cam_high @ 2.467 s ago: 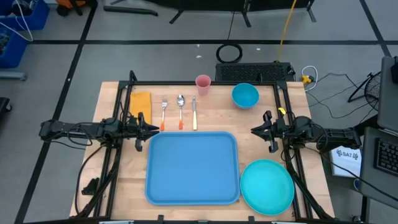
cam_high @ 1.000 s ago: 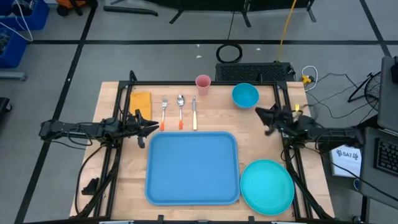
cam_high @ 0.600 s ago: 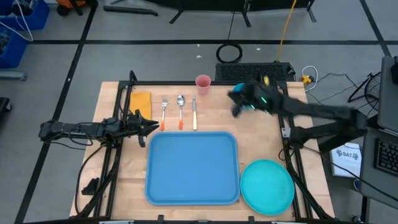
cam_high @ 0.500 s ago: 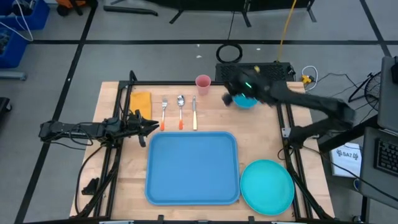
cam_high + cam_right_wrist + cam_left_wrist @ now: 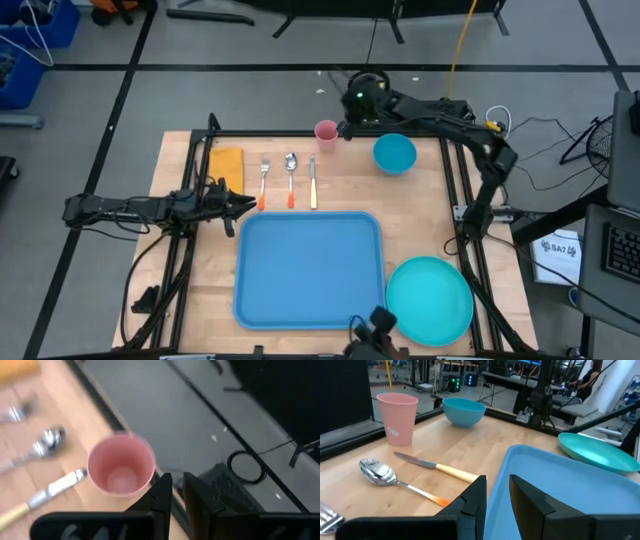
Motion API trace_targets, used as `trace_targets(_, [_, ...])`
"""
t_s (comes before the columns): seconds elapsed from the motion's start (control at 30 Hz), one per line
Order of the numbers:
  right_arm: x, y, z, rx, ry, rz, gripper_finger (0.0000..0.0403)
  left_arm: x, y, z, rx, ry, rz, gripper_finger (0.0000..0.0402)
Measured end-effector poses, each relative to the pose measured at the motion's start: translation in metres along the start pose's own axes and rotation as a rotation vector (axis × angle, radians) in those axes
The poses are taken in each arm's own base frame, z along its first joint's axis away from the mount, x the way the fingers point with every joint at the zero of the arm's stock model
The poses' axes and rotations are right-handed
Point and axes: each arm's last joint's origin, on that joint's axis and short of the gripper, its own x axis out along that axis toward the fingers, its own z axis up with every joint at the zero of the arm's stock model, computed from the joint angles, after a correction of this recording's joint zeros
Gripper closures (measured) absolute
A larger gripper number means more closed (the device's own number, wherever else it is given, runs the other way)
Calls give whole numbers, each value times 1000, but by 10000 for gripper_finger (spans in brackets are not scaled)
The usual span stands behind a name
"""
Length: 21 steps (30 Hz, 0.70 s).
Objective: Set up tray
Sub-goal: Put the pink cup on the blue tray
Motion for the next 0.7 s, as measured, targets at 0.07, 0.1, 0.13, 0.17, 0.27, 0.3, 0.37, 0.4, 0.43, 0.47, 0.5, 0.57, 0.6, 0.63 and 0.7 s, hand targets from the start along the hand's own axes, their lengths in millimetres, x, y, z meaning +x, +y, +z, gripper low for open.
trace_targets(0.07, [15,7,-2,-28,48,-6,350,0,0,-1,-6,7,2,314])
trace_targets(0.1, [20,11,0,-33,59,-18,344,0,0,-1,-8,8,4,314])
trace_targets(0.13, [23,14,2,-27,60,-26,337,0,0,-1,-9,9,5,314])
trace_targets(0.17, [26,15,4,-19,59,-25,329,0,0,-1,-9,9,5,314])
trace_targets(0.27, [35,22,5,-6,62,-17,303,0,0,-1,-9,8,6,314])
trace_targets(0.3, [38,23,3,-10,80,-18,294,0,0,-1,-9,9,6,314])
trace_targets(0.37, [43,24,0,-7,97,-45,274,0,0,-1,-8,10,7,314])
trace_targets(0.4, [44,22,0,13,100,-60,265,0,0,-1,-8,10,7,314])
trace_targets(0.43, [43,19,0,33,102,-68,256,0,0,-1,-8,10,7,314])
trace_targets(0.47, [43,17,0,50,100,-73,248,0,0,-1,-7,11,7,314])
trace_targets(0.5, [43,16,0,58,94,-77,241,0,0,-1,-6,11,7,314])
trace_targets(0.57, [46,15,-3,58,110,-87,231,0,0,-1,-3,11,8,314])
trace_targets(0.6, [48,15,-5,62,120,-85,228,0,0,-1,-2,12,8,314])
trace_targets(0.63, [50,14,-6,76,121,-81,227,0,0,-1,-1,12,7,314])
trace_targets(0.7, [49,13,-5,111,111,-59,225,0,0,-1,-1,12,6,314])
